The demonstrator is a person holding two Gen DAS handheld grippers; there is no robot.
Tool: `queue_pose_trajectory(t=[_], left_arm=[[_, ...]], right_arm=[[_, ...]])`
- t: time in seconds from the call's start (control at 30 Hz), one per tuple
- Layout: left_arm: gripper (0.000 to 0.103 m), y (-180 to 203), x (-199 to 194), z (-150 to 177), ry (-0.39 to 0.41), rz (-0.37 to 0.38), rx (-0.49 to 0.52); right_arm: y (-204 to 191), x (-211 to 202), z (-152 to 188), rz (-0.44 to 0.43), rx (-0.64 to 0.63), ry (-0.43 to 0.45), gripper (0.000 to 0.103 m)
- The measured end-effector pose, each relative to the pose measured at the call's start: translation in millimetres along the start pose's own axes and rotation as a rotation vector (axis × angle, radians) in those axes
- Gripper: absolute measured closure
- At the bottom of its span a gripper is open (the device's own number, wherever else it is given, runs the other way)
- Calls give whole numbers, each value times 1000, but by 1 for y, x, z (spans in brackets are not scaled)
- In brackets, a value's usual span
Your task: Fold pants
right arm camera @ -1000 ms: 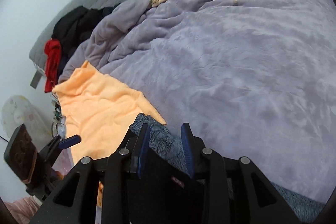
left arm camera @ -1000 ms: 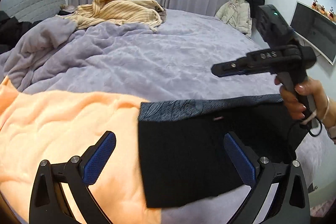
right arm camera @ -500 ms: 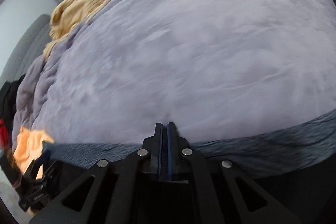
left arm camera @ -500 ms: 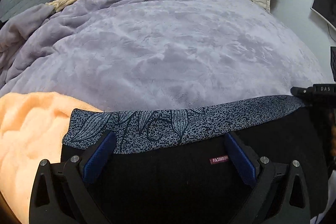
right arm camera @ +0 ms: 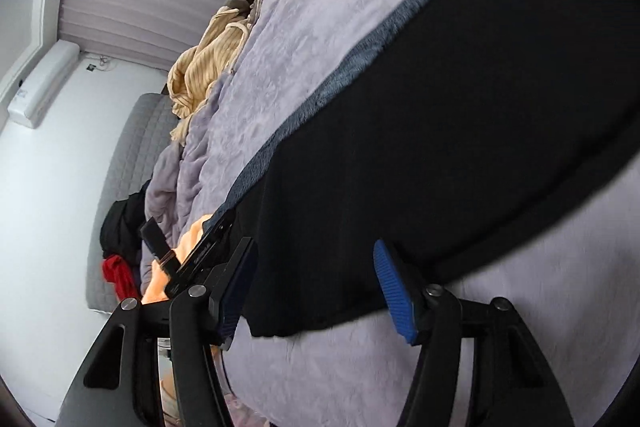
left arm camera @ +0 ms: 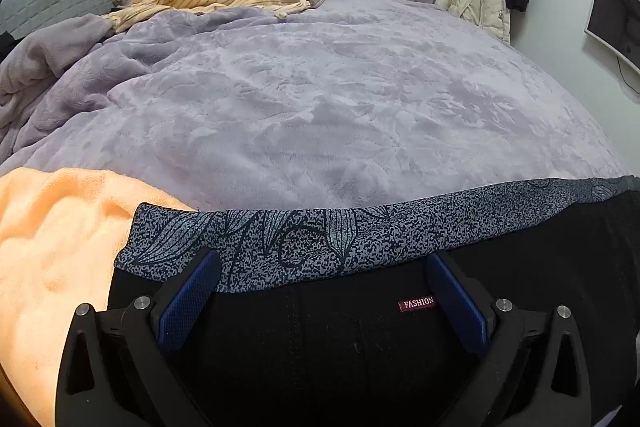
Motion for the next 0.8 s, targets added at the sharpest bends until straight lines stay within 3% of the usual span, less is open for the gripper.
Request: queue_pose_trajectory(t=[0.2,0.33,0.4,0.47,0.6,0.63,0.67,0.7,0.77,0.8], left_arm=[[0,1,0,0,-6,-4,4],[0,6,-8,-10,-92,-34,61],[0,12,-26,-13,-125,35,67],[0,29,-51,-13,-110,128,94],[0,94,-84,-6,-82,218,261],[0,112,-85,-1,-82,218,315],[0,130,-83,7,-86,205,374],[0,144,-78,15,-98,181,428],[0,157,-70,32,-109,130,503],[0,155,-70,38,-106,139,510]], right_arm=[[13,-2,7,5,28,42,41],[11,-7,10,28,20,49,42],[11,-11,9,44,-4,67,42],[18,-14,5,20,5,84,42],[33,-2,1,-26,56,77,43],[36,0,0,-23,66,80,53],[39,1,-3,0,75,80,83],[41,1,-5,36,86,77,96],[40,-6,-5,22,114,91,95],[31,-10,-4,29,75,96,95]])
Point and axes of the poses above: each gripper's, at about its wrist camera, not at the fingertips, and x roughly the way its jaws point, y to its right, z to its underside, the point moved 1 cm from there along x, roughly the way its jaws point, and after that the axes turned 13 degrees about -z, right-handed, at the moved point
